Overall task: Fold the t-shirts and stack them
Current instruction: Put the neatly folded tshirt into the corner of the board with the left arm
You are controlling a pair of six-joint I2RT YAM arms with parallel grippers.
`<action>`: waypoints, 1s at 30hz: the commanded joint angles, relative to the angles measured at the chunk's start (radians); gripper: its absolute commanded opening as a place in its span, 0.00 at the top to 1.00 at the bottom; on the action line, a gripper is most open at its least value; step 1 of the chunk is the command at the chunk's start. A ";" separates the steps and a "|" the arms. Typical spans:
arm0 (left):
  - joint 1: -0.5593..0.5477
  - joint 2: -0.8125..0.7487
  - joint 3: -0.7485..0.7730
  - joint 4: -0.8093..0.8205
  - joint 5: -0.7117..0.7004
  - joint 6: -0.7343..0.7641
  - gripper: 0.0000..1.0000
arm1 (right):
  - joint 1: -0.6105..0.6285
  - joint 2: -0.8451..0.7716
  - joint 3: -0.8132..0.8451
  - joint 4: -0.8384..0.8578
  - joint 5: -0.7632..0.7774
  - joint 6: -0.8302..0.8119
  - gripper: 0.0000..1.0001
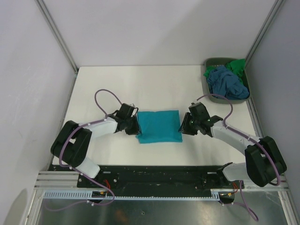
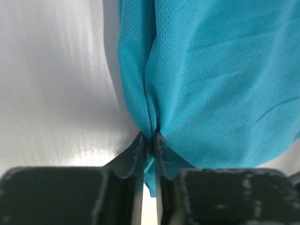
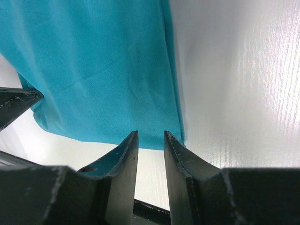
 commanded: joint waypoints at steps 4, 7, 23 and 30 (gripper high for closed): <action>0.007 -0.015 0.086 -0.200 -0.282 0.108 0.99 | -0.020 -0.033 0.040 -0.014 -0.026 -0.047 0.67; 0.049 -0.036 0.105 -0.253 -0.379 0.182 1.00 | -0.025 -0.035 0.042 -0.018 -0.032 -0.061 0.66; 0.260 -0.026 0.157 -0.354 -0.760 0.420 1.00 | -0.033 0.019 0.072 -0.054 -0.071 -0.146 0.67; 0.340 -0.044 0.153 -0.351 -0.869 0.554 1.00 | -0.035 0.027 0.071 -0.035 -0.093 -0.161 0.67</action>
